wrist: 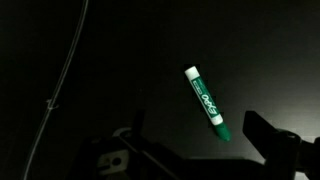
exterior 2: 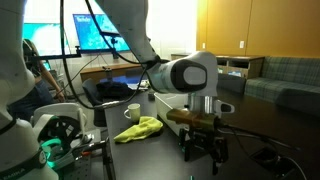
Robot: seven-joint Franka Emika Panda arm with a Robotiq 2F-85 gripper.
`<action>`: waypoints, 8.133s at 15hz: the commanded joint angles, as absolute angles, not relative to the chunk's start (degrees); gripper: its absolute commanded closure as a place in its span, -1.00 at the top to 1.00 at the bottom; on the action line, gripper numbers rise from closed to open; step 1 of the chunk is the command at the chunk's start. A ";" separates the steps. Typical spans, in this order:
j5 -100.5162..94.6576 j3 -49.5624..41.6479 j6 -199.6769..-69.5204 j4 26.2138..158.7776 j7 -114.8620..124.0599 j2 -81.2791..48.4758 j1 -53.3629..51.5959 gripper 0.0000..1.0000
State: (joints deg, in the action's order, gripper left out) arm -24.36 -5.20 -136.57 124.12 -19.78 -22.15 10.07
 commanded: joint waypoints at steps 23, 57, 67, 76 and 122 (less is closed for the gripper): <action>-38.35 -7.67 -160.45 125.85 -24.21 -33.57 11.72 1.00; -41.24 -17.48 -175.24 119.40 -19.33 -45.22 4.80 1.00; -34.83 -7.20 -170.54 120.35 -25.90 -42.87 14.73 1.00; -34.12 -9.38 -169.44 121.39 -26.34 -40.32 13.17 1.00; -33.74 -7.19 -150.16 121.27 -27.91 -30.77 9.44 -0.75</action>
